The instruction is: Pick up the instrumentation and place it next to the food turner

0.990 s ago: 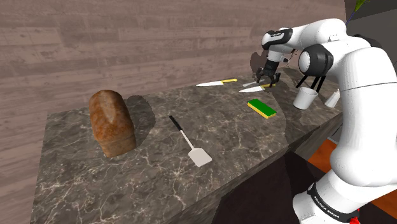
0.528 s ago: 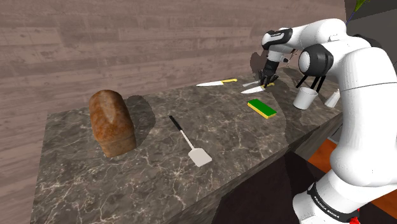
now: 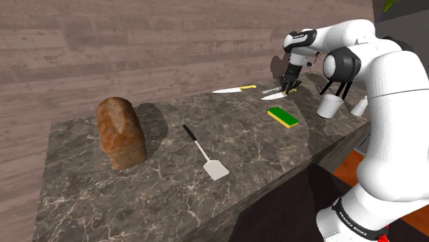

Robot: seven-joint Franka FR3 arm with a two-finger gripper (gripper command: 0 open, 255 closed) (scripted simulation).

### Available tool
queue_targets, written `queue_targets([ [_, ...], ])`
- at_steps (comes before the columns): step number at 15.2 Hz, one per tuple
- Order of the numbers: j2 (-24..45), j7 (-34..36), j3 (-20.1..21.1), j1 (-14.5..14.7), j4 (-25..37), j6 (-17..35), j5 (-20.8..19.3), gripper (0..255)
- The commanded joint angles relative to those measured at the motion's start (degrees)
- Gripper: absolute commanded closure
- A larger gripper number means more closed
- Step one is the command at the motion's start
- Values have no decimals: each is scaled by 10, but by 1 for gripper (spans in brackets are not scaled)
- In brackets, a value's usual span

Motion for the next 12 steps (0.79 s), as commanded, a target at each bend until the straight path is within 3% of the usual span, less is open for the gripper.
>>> queue_targets([
  [1,-3,2,-1,-1,10,-12,-1,255],
  [12,-10,15,-2,-12,84,-91,-6,255],
])
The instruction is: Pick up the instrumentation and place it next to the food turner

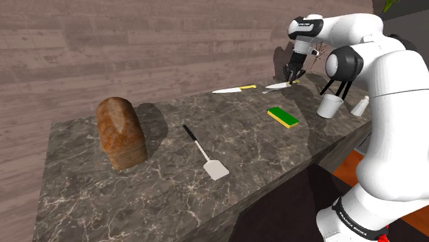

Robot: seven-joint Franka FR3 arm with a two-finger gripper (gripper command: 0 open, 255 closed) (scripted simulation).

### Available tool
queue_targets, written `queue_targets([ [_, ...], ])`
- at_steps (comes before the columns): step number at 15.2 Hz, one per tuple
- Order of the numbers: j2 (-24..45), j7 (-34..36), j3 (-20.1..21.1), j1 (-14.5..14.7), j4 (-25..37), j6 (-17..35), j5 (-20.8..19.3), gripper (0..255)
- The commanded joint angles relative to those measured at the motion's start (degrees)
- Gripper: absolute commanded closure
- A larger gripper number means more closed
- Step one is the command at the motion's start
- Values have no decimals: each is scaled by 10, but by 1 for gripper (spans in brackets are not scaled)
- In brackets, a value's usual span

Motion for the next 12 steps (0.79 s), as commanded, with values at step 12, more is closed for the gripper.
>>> queue_targets([
  [12,-147,91,6,130,-218,84,-26,255],
])
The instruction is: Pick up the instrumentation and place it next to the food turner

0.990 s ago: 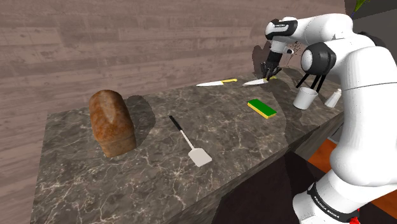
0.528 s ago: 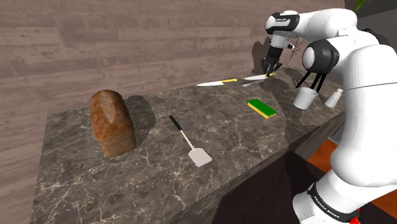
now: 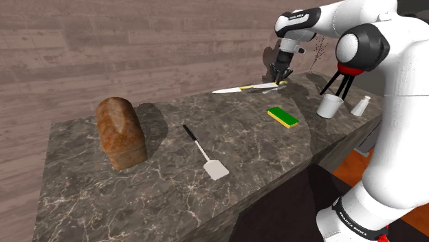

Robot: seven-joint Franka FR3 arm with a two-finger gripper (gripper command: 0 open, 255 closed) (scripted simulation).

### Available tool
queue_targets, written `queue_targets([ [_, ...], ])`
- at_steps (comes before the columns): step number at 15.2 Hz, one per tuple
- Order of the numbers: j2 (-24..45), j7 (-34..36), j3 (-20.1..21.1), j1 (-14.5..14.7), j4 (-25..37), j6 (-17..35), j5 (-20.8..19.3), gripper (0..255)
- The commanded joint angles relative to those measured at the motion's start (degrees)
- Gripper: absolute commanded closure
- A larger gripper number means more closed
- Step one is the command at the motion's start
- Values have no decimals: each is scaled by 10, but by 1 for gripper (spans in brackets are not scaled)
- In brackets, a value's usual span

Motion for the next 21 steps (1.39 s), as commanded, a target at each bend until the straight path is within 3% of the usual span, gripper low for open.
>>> queue_targets([
  [1,-22,23,4,24,-33,15,-4,255],
  [11,-87,137,36,122,-128,66,-17,255],
  [21,-98,256,76,205,-143,92,-19,255],
])
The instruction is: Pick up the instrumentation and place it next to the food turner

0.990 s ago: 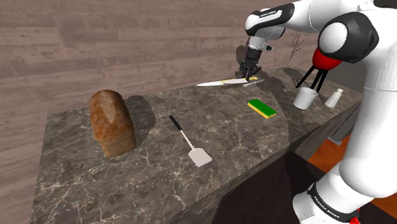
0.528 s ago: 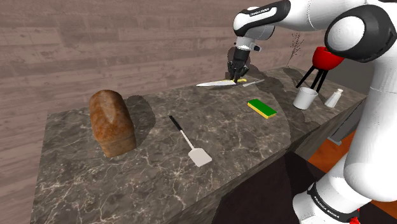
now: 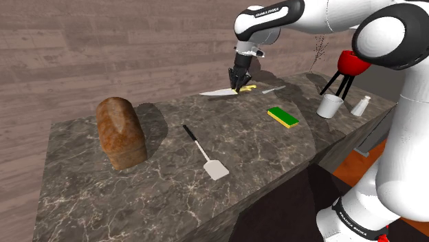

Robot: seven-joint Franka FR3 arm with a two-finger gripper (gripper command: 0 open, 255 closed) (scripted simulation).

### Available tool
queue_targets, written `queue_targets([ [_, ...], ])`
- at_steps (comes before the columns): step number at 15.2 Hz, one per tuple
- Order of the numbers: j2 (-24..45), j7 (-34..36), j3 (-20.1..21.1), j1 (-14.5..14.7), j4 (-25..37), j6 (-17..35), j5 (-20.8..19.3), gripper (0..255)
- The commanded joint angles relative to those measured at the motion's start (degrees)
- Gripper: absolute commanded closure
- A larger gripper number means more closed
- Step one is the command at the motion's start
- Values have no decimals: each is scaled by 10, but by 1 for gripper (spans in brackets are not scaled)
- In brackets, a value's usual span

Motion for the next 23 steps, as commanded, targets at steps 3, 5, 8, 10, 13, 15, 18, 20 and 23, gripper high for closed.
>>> queue_targets([
  [3,8,49,17,32,12,5,0,255],
  [5,15,72,25,47,22,6,0,255],
  [8,29,107,36,69,43,6,1,255],
  [10,42,130,44,83,62,4,1,255],
  [13,65,165,55,105,96,-1,0,255],
  [15,83,188,61,118,124,-6,0,255],
  [18,116,221,70,139,175,-18,-2,255],
  [20,141,244,76,152,216,-29,-3,255],
  [23,189,278,83,170,293,-53,-5,255],
])
